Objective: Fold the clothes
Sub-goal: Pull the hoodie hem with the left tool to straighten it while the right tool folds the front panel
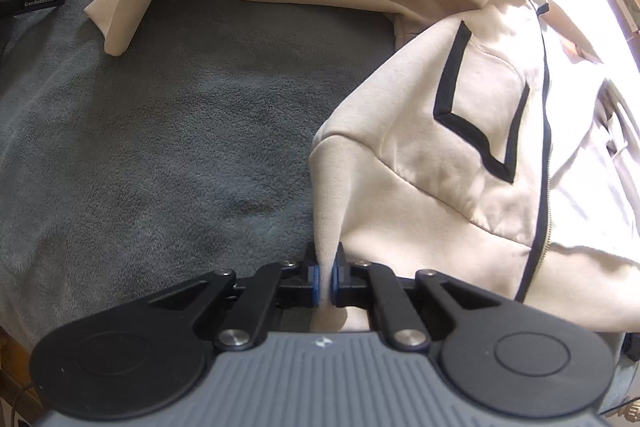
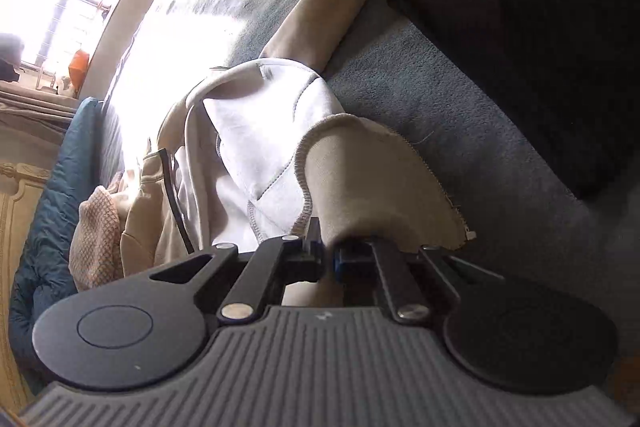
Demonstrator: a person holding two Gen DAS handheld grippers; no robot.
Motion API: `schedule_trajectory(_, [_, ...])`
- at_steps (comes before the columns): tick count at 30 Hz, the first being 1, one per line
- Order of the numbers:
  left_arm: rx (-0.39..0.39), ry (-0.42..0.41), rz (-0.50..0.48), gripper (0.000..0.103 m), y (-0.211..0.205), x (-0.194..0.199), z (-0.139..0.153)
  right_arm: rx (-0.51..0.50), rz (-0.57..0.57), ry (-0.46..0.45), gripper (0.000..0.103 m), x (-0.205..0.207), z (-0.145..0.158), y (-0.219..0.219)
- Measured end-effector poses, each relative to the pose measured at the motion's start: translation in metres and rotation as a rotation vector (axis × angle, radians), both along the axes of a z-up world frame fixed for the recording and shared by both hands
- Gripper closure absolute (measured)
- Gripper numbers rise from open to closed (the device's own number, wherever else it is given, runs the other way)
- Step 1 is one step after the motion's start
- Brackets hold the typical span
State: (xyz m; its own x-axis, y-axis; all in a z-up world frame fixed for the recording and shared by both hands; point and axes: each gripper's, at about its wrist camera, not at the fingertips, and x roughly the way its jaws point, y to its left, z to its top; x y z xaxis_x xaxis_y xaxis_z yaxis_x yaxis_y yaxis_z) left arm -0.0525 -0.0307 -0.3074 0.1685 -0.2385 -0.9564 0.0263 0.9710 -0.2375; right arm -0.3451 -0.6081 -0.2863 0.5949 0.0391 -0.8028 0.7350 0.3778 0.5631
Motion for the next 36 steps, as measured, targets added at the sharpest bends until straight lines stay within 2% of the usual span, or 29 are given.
schedule_trajectory(3, [-0.026,0.004,0.002,0.097,0.003,-0.004,0.006,-0.012,0.005,0.08,0.1,-0.023,-0.004,0.004])
schedule_trajectory(6, [-0.034,0.031,-0.008,0.097,0.003,-0.003,-0.005,-0.05,0.017,0.167,0.1,-0.031,-0.019,0.005])
schedule_trajectory(12, [-0.057,0.068,-0.016,0.097,0.0,0.003,-0.019,-0.137,0.118,0.314,0.1,-0.008,-0.063,0.005])
schedule_trajectory(15, [-0.101,0.056,-0.023,0.097,0.003,0.003,-0.007,-0.193,0.183,0.354,0.1,0.0,-0.056,0.01])
schedule_trajectory(19, [-0.188,0.046,-0.019,0.098,0.007,-0.003,0.019,-0.216,0.216,0.39,0.1,0.002,-0.021,0.011])
schedule_trajectory(22, [-0.231,0.069,-0.012,0.098,0.011,-0.003,0.039,-0.231,0.244,0.431,0.1,0.001,0.003,0.011])
schedule_trajectory(25, [-0.216,0.081,-0.047,0.097,0.009,-0.003,0.037,-0.227,0.263,0.497,0.1,-0.013,0.012,0.002])
schedule_trajectory(29, [-0.178,0.148,-0.091,0.097,-0.003,-0.004,0.001,-0.218,0.267,0.548,0.098,-0.012,-0.018,-0.001])
schedule_trajectory(33, [-0.126,0.2,-0.144,0.091,-0.01,-0.005,-0.021,-0.197,0.308,0.596,0.083,-0.012,-0.052,0.008])
schedule_trajectory(35, [-0.129,0.21,-0.168,0.075,-0.01,-0.006,-0.019,-0.229,0.324,0.633,0.062,-0.017,-0.045,0.016])
schedule_trajectory(36, [-0.13,0.211,-0.179,0.073,-0.01,-0.006,-0.016,-0.253,0.337,0.641,0.059,-0.021,-0.033,0.023])
